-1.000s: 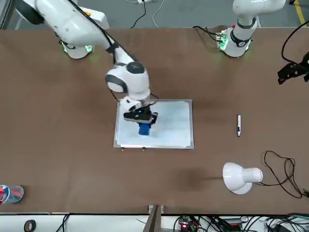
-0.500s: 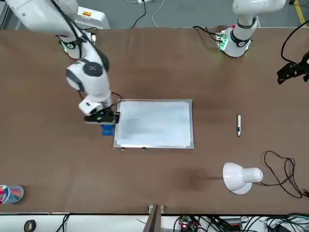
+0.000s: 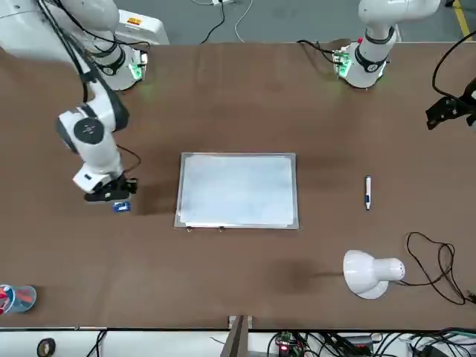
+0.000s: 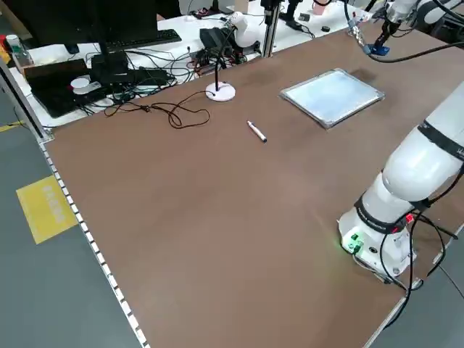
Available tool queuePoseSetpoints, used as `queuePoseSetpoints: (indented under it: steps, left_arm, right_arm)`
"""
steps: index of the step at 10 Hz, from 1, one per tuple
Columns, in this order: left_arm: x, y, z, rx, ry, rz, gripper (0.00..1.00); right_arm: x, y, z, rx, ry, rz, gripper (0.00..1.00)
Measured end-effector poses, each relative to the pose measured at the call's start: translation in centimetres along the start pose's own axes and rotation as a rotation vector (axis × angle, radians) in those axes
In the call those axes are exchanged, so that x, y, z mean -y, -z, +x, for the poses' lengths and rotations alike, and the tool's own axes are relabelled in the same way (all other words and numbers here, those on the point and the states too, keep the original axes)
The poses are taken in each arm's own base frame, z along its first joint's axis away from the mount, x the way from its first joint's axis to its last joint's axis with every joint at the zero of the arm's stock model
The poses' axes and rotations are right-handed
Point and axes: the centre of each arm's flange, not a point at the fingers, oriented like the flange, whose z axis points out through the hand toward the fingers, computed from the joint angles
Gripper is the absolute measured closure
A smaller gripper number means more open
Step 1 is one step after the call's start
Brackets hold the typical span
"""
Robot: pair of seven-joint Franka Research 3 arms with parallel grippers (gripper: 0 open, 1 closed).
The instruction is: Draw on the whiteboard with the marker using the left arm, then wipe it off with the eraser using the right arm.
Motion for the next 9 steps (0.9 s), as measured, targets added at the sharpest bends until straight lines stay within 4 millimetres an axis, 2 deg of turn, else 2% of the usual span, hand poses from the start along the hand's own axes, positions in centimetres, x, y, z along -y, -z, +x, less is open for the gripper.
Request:
queuePoseSetpoints:
  steps: [2, 4, 6, 9]
  left_arm:
    - [0.0, 0.0, 0.0, 0.001, 0.0, 0.0, 0.0]
    - [0.0, -0.1, 0.0, 0.001, 0.0, 0.0, 0.0]
    - [0.0, -0.1, 0.0, 0.002, 0.001, 0.0, 0.0]
    - [0.1, -0.1, 0.0, 0.003, 0.001, 0.0, 0.0]
  right_arm:
    - [-4.7, 0.0, -0.1, 0.003, 0.005, -0.045, 0.45]
    - [-8.3, 0.0, -0.9, -0.014, -0.005, -0.065, 0.45]
    - [-9.1, -1.4, -2.6, -0.075, -0.01, -0.022, 0.45]
    - [-7.4, -5.2, -6.7, -0.117, -0.008, 0.079, 0.45]
